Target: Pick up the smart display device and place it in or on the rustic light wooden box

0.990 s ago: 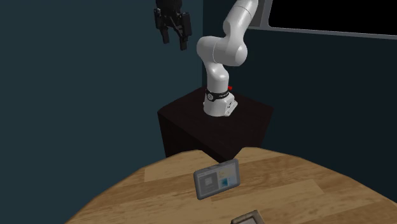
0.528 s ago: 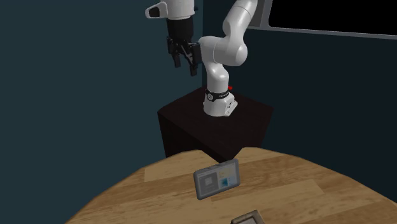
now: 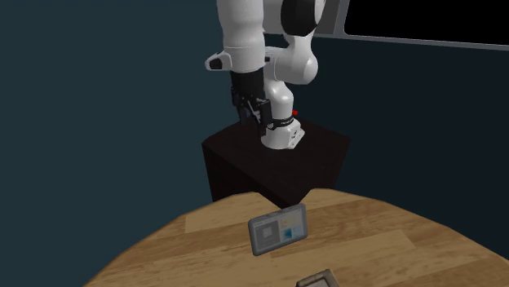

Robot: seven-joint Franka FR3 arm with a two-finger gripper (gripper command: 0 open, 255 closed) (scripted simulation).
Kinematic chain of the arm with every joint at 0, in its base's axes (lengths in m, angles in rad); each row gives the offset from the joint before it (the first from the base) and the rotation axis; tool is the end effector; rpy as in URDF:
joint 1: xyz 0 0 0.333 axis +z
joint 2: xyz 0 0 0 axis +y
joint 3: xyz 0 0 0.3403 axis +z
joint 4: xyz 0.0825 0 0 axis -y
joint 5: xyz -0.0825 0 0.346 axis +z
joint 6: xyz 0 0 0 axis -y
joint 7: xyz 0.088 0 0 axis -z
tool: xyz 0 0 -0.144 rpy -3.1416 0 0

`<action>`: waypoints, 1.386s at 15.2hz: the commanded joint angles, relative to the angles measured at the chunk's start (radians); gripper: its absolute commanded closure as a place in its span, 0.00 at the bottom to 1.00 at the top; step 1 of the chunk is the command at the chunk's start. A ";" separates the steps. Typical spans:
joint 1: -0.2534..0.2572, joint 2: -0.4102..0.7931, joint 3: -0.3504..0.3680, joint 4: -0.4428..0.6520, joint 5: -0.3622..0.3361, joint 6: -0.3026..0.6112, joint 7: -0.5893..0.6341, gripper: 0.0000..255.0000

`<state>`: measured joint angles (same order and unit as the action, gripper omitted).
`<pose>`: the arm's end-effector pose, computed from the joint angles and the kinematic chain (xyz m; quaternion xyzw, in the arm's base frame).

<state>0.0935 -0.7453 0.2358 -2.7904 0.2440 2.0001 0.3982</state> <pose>0.2408 0.1014 0.4009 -0.9919 0.1207 0.0333 0.0201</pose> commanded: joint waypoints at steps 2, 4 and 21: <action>0.022 0.077 0.054 -0.027 0.061 0.124 0.063 0.00; 0.034 0.147 0.091 -0.035 0.098 0.215 0.102 0.00; 0.027 0.828 0.284 0.092 0.017 0.857 0.470 0.00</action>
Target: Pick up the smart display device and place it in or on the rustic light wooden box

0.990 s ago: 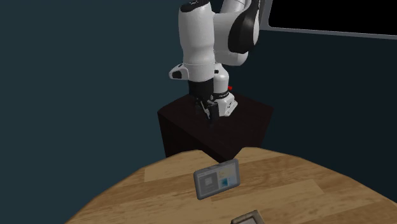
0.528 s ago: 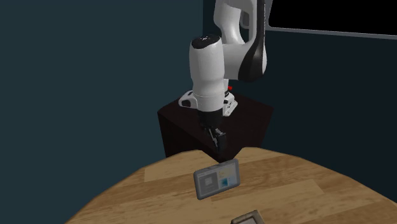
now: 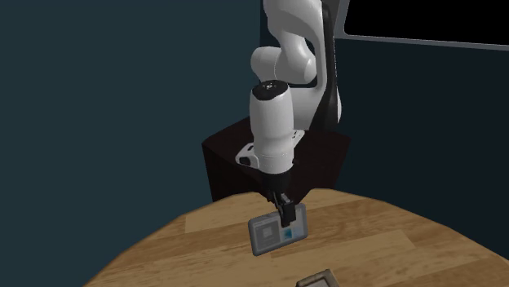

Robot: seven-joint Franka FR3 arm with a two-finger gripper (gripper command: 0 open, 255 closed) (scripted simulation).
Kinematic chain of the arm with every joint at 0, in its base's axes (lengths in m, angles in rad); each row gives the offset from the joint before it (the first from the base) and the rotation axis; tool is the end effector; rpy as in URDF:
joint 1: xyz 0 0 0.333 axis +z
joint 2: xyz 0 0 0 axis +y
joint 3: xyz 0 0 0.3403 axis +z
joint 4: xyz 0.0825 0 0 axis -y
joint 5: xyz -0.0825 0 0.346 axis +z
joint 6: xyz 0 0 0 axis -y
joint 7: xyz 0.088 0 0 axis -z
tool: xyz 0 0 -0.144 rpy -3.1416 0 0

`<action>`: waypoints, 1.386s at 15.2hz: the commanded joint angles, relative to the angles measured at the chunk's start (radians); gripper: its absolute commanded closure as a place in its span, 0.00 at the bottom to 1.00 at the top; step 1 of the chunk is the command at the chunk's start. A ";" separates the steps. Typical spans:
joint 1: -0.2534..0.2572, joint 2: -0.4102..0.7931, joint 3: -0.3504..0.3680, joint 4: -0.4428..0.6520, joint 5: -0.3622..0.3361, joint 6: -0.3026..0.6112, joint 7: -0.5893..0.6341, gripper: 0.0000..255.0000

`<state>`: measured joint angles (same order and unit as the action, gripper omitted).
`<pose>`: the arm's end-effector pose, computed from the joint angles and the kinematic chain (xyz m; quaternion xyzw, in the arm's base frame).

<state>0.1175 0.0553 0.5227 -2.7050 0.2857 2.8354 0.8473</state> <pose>0.3297 0.2341 0.2429 -0.9689 0.2362 0.0134 0.0721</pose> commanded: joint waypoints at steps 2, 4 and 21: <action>0.012 0.068 -0.017 0.010 -0.064 0.056 0.047 0.00; 0.025 0.100 -0.034 0.014 -0.094 0.082 0.069 0.00; 0.026 0.099 -0.035 0.014 -0.094 0.082 0.069 1.00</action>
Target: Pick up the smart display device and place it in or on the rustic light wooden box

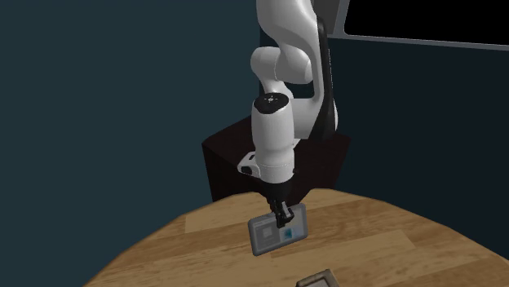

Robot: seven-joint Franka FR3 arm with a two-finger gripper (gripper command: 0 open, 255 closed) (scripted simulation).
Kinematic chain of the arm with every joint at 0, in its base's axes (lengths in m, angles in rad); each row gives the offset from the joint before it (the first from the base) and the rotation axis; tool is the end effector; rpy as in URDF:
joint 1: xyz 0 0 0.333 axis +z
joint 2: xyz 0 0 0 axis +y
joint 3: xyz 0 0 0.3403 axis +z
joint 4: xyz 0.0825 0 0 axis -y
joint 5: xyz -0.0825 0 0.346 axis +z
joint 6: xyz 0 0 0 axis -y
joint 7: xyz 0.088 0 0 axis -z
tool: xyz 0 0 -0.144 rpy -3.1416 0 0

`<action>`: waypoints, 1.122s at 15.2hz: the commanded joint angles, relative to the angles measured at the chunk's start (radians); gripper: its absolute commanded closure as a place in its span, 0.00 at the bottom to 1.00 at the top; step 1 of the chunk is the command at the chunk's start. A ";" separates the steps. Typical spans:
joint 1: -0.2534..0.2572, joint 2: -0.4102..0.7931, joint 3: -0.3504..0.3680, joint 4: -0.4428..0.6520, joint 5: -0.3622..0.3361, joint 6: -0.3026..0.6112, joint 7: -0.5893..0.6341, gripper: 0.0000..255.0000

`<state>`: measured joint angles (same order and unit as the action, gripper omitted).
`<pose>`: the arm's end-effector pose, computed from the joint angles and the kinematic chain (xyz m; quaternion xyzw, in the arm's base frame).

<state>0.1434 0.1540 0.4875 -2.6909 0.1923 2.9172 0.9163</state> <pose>0.3360 0.2403 0.2191 -0.9688 0.2367 0.0130 0.0728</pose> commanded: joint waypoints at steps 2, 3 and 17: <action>-0.014 -0.038 0.021 -0.002 0.034 -0.034 -0.021 1.00; -0.019 -0.057 0.029 -0.003 0.050 -0.051 -0.031 1.00; -0.015 -0.308 0.039 0.014 0.187 -0.307 -0.106 1.00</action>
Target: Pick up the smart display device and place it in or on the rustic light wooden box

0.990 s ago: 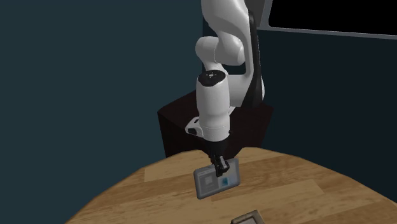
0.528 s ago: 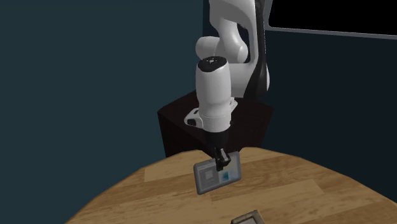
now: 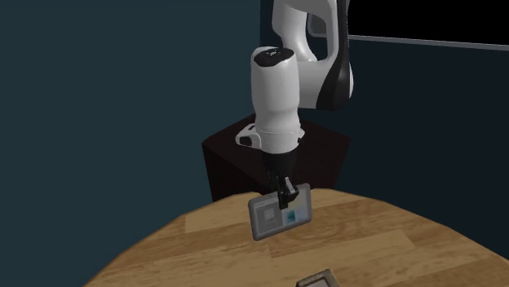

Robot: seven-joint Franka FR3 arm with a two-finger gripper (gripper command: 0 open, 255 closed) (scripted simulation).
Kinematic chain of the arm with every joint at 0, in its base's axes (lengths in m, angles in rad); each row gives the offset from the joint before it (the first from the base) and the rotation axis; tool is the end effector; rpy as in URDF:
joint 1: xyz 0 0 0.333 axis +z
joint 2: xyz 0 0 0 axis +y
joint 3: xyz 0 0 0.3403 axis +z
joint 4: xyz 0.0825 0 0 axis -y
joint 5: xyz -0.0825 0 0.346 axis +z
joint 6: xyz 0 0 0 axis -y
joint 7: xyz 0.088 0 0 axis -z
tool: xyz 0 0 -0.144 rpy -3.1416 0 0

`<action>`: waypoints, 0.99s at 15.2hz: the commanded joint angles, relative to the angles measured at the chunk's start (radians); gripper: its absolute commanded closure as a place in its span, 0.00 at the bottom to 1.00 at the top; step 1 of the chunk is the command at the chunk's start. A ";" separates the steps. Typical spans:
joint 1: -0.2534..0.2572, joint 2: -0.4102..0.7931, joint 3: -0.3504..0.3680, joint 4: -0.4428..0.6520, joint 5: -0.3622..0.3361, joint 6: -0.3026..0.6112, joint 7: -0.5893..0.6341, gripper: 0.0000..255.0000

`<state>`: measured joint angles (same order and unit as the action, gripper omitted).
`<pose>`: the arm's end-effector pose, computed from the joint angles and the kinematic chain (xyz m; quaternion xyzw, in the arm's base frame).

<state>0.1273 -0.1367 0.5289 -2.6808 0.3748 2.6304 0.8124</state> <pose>0.3187 0.2374 0.2985 -0.9689 0.2364 0.0131 0.0726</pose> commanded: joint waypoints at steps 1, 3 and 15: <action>0.002 -0.033 -0.005 0.007 0.008 -0.039 -0.003 1.00; 0.005 -0.063 -0.011 0.014 0.013 -0.075 -0.005 1.00; 0.013 -0.214 -0.048 0.074 0.018 -0.283 0.000 1.00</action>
<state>0.1399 -0.3410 0.4846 -2.6144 0.3937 2.3643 0.8112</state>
